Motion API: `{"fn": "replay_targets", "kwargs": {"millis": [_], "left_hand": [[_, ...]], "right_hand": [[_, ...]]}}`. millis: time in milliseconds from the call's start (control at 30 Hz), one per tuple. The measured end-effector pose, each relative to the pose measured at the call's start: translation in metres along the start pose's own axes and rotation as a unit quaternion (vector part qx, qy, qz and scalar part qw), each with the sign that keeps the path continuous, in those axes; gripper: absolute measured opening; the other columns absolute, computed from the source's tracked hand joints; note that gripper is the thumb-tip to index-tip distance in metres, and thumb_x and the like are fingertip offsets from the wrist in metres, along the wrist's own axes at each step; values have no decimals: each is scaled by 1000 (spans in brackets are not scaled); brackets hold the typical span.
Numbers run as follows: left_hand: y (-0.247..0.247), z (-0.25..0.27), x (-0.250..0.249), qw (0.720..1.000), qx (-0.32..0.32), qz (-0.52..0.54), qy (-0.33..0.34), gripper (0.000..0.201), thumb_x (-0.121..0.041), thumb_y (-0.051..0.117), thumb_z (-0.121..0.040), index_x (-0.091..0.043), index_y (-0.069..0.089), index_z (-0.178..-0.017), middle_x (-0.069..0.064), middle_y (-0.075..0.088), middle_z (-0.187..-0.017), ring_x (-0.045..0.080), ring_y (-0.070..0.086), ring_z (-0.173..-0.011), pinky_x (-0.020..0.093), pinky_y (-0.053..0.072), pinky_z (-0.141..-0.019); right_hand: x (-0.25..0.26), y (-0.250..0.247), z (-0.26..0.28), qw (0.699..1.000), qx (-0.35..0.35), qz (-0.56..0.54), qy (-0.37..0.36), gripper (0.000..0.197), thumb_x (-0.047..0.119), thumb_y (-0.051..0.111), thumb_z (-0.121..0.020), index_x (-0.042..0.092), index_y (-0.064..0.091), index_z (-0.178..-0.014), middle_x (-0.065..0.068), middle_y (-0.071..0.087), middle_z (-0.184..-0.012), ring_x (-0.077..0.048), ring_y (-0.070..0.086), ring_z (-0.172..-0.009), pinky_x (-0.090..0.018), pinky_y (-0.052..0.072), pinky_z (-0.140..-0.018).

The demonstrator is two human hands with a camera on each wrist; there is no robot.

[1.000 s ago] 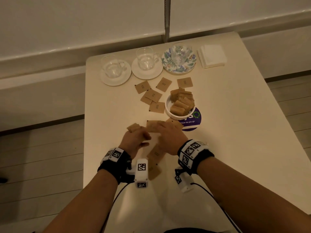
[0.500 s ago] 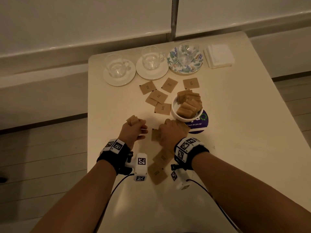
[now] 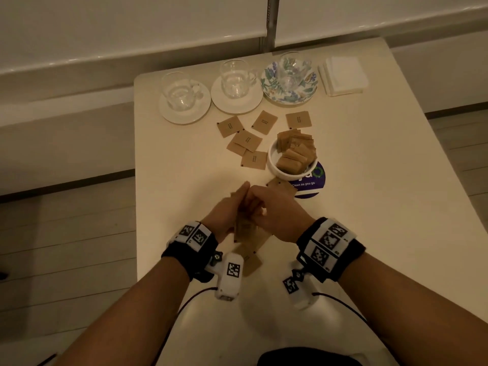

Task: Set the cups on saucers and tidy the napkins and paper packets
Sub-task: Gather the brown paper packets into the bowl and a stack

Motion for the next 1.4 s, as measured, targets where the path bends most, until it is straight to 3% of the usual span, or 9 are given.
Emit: {"fn": "replay_targets", "kwargs": {"millis": [100, 200, 300, 433, 633, 867, 1000, 1200, 1400], "left_hand": [[24, 10, 17, 992, 72, 103, -2, 55, -68, 49, -80, -21, 74, -95, 4, 71, -83, 21, 61, -64, 31, 51, -59], [19, 17, 40, 988, 48, 149, -16, 50, -57, 61, -78, -9, 62, -90, 7, 59, -70, 20, 54, -57, 30, 47, -55], [0, 23, 64, 977, -12, 211, -27, 34, -43, 65, -79, -10, 58, -83, 6, 53, -65, 20, 53, -54, 29, 47, -50], [-23, 27, 81, 959, -71, 274, -12, 20, -32, 67, -78, -13, 59, -80, 6, 58, -69, 22, 58, -63, 34, 51, -56], [-32, 28, 81, 959, -92, 266, -14, 9, -24, 64, -82, -17, 59, -80, 3, 57, -71, 18, 59, -59, 29, 47, -49], [-41, 28, 71, 960, -148, 232, 49, 22, -4, 58, -92, -11, 59, -70, 8, 59, -66, 20, 63, -59, 33, 53, -49], [-45, 27, 73, 961, -166, 213, 58, 24, -5, 58, -92, -11, 62, -69, 8, 61, -66, 21, 63, -61, 34, 53, -50], [-42, 25, 71, 973, -166, 141, 77, 20, 2, 54, -91, -2, 58, -72, 20, 58, -77, 29, 60, -69, 32, 50, -49], [-45, 24, 67, 963, -166, 204, 54, 17, -10, 57, -95, -9, 58, -78, 9, 59, -66, 23, 62, -59, 30, 51, -46]], "right_hand": [[-11, -1, 10, 998, -59, -35, 14, 27, 8, 71, -80, 26, 60, -96, 16, 60, -90, -1, 58, -84, -18, 51, -74], [-31, -2, 15, 990, -129, -32, 55, 31, 15, 71, -80, 30, 58, -104, 16, 58, -99, -3, 55, -90, -24, 50, -78], [-46, 23, 23, 983, 1, 177, 44, 56, 35, 65, -82, 28, 47, -135, 5, 49, -135, -18, 44, -126, -41, 36, -107], [-49, 63, 37, 931, 103, 351, -9, 87, 66, 62, -73, 22, 37, -144, -9, 35, -150, -31, 30, -138, -49, 21, -114], [-47, 62, 32, 934, 25, 357, -4, 38, 47, 57, -85, 25, 56, -116, 2, 52, -113, -22, 49, -105, -38, 33, -90], [-58, 50, 23, 970, 94, 193, 115, 10, 26, 63, -84, 24, 57, -92, 8, 52, -90, -17, 52, -85, -33, 40, -81], [-57, 44, 25, 982, 96, 98, 133, 15, 23, 68, -83, 16, 61, -94, 4, 56, -90, -17, 54, -83, -27, 43, -72], [-51, 59, 21, 978, 96, 101, 155, 66, 20, 62, -84, 35, 33, -141, -1, 64, -108, -25, 60, -100, -45, 50, -85], [-51, 64, 15, 967, 66, 214, 125, 34, 26, 68, -82, 21, 50, -110, -2, 49, -109, -26, 55, -96, -33, 32, -63]]}}
Point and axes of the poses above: each hand's wrist, its own z-axis away from the middle knuckle, its own y-axis out of the palm, x = y × z, the point moved 6 cm from there along -z, towards the middle knuckle
